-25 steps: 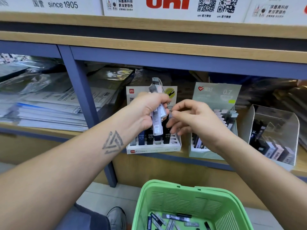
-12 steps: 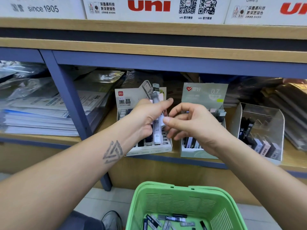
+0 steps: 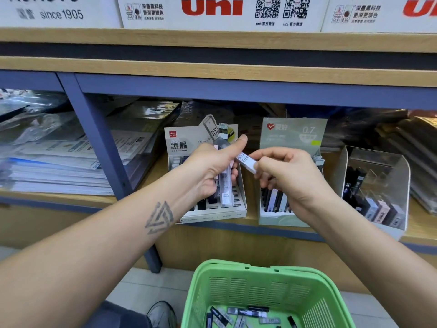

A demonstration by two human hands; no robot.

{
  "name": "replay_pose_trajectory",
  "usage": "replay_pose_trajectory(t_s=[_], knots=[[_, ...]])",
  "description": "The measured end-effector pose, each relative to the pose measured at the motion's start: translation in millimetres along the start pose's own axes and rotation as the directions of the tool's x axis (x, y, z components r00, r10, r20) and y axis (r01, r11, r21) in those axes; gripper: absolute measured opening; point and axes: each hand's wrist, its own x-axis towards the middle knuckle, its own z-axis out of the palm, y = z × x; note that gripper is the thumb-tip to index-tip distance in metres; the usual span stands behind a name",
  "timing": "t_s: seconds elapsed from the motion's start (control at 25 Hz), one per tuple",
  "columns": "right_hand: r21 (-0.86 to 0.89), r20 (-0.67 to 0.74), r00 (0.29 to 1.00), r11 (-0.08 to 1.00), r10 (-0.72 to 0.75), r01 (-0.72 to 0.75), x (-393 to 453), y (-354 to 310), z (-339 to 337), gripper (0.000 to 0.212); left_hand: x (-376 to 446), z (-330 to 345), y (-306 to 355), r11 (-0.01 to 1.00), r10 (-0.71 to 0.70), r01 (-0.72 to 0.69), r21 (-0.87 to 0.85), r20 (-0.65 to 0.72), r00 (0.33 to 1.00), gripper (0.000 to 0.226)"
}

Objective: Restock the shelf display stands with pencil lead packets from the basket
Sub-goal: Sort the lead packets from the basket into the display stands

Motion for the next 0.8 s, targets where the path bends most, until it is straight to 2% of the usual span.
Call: replay_pose_trajectory(t_s=[0.2, 0.36, 0.48, 0.56, 0.64, 0.8], knots=[[0.151, -0.057, 0.998, 0.988, 0.037, -0.028, 3, 6, -9, 0.02, 0, -1, 5, 0.995, -0.029, 0.04, -0.096, 0.118, 0.993, 0.029], [0.417, 0.057, 0.991, 0.899, 0.121, -0.134, 4, 8, -9, 0.019, -3, -3, 7, 0.992, -0.009, 0.033, -0.125, 0.188, 0.982, 0.025], [0.492, -0.03, 0.992, 0.865, 0.126, -0.095, 13, 9, -9, 0.019, -4, -10, 12, 0.995, -0.019, 0.039, -0.096, 0.2, 0.98, 0.022], [0.464, -0.106, 0.99, 0.885, 0.096, -0.036, 20, 9, -9, 0.02, -3, -22, 19, 0.996, -0.05, 0.061, -0.069, 0.142, 0.989, 0.02], [0.353, -0.147, 0.988, 0.936, 0.042, 0.013, 26, 10, -6, 0.02, 0, -36, 27, 0.994, -0.091, 0.095, -0.054, 0.062, 0.994, 0.008], [0.071, -0.119, 0.987, 0.991, -0.104, 0.112, 32, 16, 10, 0.017, 1, -58, 34, 0.994, -0.099, 0.098, -0.051, -0.014, 0.995, 0.018]])
